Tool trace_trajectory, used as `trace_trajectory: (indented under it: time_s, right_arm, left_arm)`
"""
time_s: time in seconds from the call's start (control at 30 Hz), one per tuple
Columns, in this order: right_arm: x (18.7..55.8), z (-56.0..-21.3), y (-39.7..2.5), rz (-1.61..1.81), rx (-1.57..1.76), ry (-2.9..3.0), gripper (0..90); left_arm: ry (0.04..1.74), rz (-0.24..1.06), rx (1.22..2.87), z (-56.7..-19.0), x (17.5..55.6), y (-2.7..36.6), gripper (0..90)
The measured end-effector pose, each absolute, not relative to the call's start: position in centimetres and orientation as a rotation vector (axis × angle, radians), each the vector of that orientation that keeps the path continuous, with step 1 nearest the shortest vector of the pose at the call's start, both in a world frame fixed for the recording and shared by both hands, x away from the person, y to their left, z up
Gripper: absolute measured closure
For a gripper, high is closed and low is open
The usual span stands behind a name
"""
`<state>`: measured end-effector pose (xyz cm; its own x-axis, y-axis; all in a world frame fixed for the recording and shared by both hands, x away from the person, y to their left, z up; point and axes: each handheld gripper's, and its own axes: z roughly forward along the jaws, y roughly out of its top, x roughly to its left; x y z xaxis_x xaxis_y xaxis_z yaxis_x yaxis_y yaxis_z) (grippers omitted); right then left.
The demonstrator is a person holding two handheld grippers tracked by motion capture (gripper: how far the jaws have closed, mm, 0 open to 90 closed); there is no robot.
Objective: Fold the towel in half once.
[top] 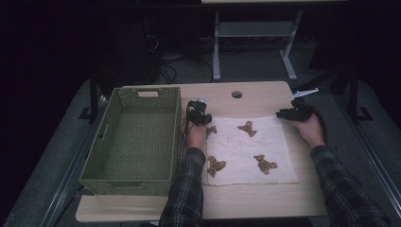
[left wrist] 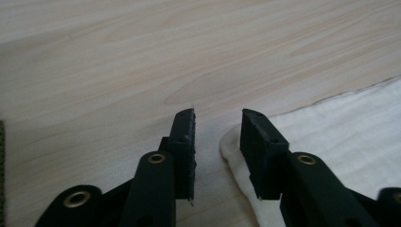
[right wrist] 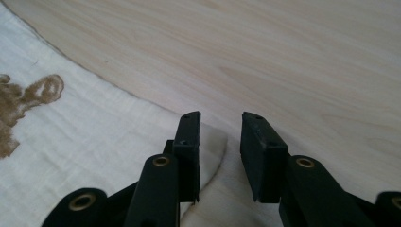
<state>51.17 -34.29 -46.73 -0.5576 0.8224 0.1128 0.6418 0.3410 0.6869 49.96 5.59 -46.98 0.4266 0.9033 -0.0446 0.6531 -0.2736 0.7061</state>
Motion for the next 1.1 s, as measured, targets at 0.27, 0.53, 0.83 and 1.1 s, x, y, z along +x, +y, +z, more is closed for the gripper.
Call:
trace_trajectory:
  time_s: [0.27,0.53,0.83,1.1]
  right_arm:
    - [51.3,-47.2,-33.8,1.000,1.301,2.363,74.2]
    - [51.1,-47.2,-33.6,0.996,1.274,2.379,86.3]
    - [50.7,-46.6,-33.8,1.007,1.279,2.358,88.1]
    - [50.5,-43.7,-34.6,1.056,1.251,2.295,88.4]
  left_arm:
    - [1.281,0.484,2.060,-47.0,50.2,5.4,59.2]
    - [1.219,0.442,2.076,-47.1,50.2,5.1,80.2]
    - [1.243,0.465,2.062,-46.4,49.9,5.3,86.9]
    - [1.233,0.522,1.984,-43.7,49.3,5.4,87.2]
